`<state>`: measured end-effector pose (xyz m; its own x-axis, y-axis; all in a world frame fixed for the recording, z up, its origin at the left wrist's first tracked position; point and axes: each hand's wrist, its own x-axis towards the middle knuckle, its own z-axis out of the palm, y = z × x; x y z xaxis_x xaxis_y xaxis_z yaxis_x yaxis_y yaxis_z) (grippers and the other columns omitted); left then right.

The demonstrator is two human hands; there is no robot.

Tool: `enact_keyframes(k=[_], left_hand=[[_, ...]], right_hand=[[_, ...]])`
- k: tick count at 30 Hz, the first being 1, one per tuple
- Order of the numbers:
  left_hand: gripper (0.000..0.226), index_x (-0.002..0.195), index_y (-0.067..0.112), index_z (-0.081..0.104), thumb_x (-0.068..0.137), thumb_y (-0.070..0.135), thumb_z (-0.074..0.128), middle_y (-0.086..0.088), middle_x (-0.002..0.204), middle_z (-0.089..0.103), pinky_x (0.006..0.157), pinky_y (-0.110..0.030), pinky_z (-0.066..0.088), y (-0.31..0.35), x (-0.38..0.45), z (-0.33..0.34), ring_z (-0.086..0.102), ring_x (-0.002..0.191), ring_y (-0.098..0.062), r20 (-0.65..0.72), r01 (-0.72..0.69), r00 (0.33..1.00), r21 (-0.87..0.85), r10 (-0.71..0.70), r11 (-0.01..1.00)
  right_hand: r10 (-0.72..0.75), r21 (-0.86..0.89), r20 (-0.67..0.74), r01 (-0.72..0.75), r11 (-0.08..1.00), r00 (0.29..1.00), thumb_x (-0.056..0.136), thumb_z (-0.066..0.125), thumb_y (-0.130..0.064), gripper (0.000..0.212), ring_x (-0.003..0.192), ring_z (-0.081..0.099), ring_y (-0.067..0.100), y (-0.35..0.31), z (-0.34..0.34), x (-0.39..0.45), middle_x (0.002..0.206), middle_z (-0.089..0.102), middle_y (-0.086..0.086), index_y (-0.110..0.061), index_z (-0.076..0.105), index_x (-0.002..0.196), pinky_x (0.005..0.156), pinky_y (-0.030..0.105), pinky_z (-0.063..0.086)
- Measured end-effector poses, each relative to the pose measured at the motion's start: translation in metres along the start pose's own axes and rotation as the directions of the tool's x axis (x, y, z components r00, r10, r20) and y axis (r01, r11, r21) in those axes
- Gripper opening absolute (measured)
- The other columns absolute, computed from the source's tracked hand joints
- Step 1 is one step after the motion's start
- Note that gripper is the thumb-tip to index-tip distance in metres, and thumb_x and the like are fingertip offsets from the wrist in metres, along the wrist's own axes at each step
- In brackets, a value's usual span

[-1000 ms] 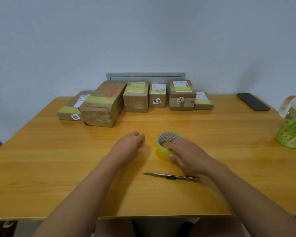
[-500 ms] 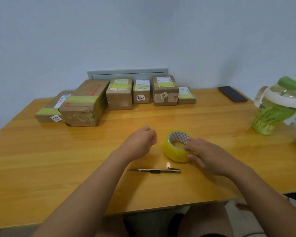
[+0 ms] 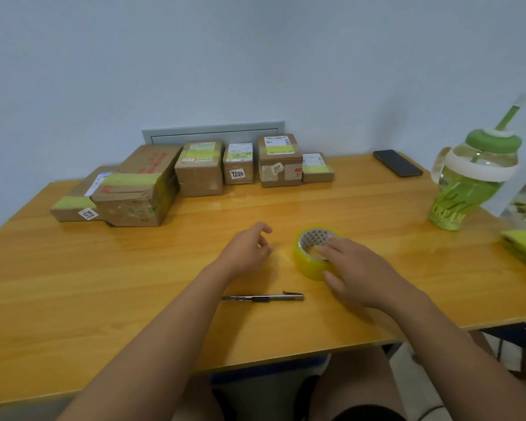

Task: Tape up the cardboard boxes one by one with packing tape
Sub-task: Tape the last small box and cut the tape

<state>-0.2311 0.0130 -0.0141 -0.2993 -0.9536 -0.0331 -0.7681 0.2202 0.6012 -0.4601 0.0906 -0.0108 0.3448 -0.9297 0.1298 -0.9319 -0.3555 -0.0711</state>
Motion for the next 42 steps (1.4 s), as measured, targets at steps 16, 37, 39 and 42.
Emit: enact_keyframes(k=[16, 37, 39, 42], left_hand=[[0.022, 0.105, 0.019, 0.065, 0.101, 0.035, 0.051, 0.004, 0.099, 0.063, 0.082, -0.034, 0.049, -0.054, -0.048, -0.044, 0.059, 0.095, -0.018, -0.353, 0.165, 0.908, -0.197, -0.227, 0.966], [0.020, 0.081, 0.013, 0.077, 0.092, 0.025, 0.066, 0.005, 0.096, 0.075, 0.091, -0.027, 0.045, -0.022, -0.054, -0.036, 0.066, 0.100, -0.005, -0.120, 0.018, 0.971, -0.823, -0.205, 0.568], [0.020, 0.084, 0.010, 0.077, 0.092, 0.025, 0.067, 0.006, 0.098, 0.075, 0.090, -0.025, 0.045, -0.024, -0.053, -0.037, 0.065, 0.100, -0.004, -0.137, 0.011, 0.968, -0.814, -0.211, 0.580], [0.021, 0.087, 0.005, 0.076, 0.092, 0.023, 0.067, 0.005, 0.100, 0.074, 0.082, -0.017, 0.044, -0.026, -0.051, -0.038, 0.065, 0.094, 0.003, -0.144, 0.000, 0.969, -0.809, -0.198, 0.587]], right_hand=[[-0.055, 0.185, -0.035, 0.061, 0.981, 0.998, 0.103, 0.037, -0.043, 0.026, 0.093, 0.051, 0.015, -0.092, 0.032, 0.027, 0.099, 0.055, -0.006, -0.023, 0.054, 0.101, 0.078, 0.037, 0.047], [0.223, 0.970, 0.054, -0.104, 0.221, 0.973, 0.101, 0.051, -0.019, 0.020, 0.063, 0.047, 0.012, -0.131, 0.034, 0.061, 0.068, 0.054, -0.004, -0.011, 0.058, 0.085, 0.058, 0.024, 0.040], [0.156, 0.969, 0.064, -0.099, 0.228, 0.986, 0.101, 0.052, -0.014, 0.012, 0.073, 0.050, 0.010, -0.129, 0.037, 0.059, 0.079, 0.056, -0.002, -0.016, 0.059, 0.091, 0.067, 0.026, 0.044], [0.071, 0.965, 0.081, -0.096, 0.243, 0.994, 0.099, 0.052, -0.005, 0.018, 0.080, 0.052, 0.008, -0.128, 0.039, 0.056, 0.089, 0.057, -0.005, -0.023, 0.058, 0.103, 0.072, 0.023, 0.048]])
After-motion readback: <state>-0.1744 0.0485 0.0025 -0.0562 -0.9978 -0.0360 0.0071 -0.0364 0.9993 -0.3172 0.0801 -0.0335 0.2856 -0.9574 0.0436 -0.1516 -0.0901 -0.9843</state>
